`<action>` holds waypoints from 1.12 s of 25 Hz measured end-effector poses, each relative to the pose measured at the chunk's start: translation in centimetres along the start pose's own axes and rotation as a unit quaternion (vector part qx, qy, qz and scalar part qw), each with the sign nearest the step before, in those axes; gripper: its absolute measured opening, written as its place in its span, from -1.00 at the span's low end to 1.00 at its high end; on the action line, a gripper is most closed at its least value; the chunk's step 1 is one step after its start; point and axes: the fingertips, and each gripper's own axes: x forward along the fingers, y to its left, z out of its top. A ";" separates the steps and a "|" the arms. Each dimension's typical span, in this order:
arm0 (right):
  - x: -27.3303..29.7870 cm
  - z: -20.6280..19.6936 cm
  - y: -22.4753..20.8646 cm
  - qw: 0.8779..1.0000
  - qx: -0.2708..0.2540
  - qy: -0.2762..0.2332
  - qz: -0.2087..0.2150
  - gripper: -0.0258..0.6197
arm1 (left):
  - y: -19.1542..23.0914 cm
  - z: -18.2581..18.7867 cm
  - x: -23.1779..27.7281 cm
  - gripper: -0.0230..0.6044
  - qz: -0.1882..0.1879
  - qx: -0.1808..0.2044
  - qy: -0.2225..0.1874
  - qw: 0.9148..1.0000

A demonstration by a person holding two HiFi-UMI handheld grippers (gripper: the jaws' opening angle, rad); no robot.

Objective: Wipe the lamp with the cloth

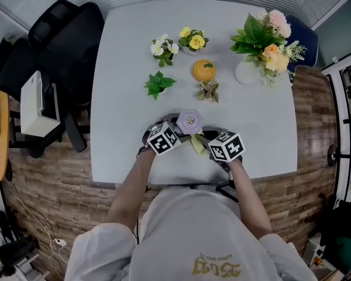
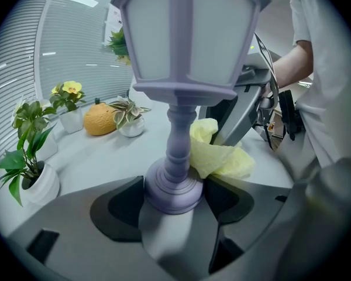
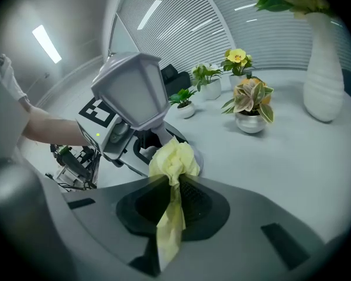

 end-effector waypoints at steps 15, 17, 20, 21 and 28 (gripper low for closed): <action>-4.6 0.4 0.3 0.992 0.019 -0.087 -0.092 -0.77 | -0.6 1.0 -3.8 0.11 0.069 -0.133 -0.090 0.985; -5.4 0.6 0.6 0.989 0.024 -0.103 -0.100 -0.77 | -0.9 1.5 -5.1 0.11 0.082 -0.152 -0.114 0.978; -6.7 0.8 1.5 0.985 0.032 -0.129 -0.109 -0.77 | -1.3 2.5 -7.3 0.11 0.104 -0.184 -0.158 0.964; -7.2 0.9 1.8 0.984 0.034 -0.138 -0.112 -0.77 | -1.4 2.8 -8.2 0.09 0.112 -0.195 -0.175 0.959; -10.0 1.2 3.7 0.972 0.044 -0.191 -0.132 -0.77 | -3.1 4.3 -13.8 -0.59 0.175 -0.212 -0.259 0.926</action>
